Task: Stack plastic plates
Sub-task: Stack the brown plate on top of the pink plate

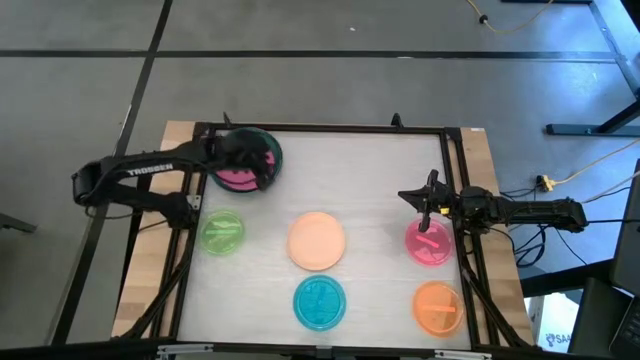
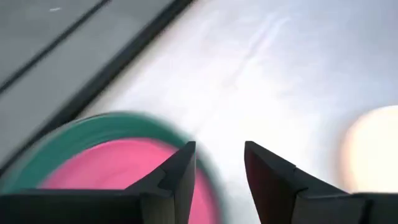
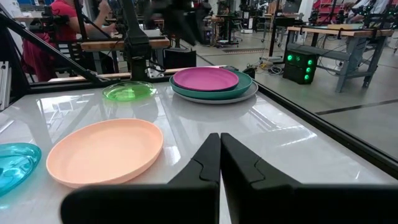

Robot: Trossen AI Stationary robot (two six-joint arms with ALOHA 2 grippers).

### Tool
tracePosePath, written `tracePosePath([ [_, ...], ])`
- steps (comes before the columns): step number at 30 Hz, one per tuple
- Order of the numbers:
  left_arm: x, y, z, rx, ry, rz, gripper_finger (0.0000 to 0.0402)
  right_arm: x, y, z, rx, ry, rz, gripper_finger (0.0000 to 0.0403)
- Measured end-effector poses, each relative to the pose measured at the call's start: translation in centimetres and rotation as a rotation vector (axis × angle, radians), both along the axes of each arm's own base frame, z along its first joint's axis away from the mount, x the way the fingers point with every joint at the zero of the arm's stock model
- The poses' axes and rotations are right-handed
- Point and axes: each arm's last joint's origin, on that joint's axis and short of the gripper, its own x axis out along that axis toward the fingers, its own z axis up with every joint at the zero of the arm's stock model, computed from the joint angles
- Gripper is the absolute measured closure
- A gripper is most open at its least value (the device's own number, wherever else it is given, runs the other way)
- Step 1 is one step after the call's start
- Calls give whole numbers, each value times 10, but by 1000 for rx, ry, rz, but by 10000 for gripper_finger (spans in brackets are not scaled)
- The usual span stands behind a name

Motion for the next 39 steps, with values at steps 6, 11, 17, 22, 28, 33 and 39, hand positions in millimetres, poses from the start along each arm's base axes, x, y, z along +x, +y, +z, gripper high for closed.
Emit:
tracePosePath([
  [6, 35, -30, -20, -94, -10, -81, 271, 0, 0, 0, 0, 0, 0, 398],
  [11, 60, -48, -49, -176, 34, -88, 271, 0, 0, 0, 0, 0, 0, 398],
  [17, 86, -59, -73, -266, 120, -101, 271, 0, 0, 0, 0, 0, 0, 398],
  [22, 109, -62, -76, -272, 178, -116, 271, 0, 0, 0, 0, 0, 0, 398],
  [28, 123, -61, -80, -286, 200, -124, 271, 0, 0, 0, 0, 1, 0, 398],
  [33, 125, -67, -90, -291, 233, -136, 271, 0, 0, 0, 0, 2, 0, 398],
  [39, 130, -75, -108, -294, 275, -156, 271, 0, 0, 0, 0, 2, 0, 398],
])
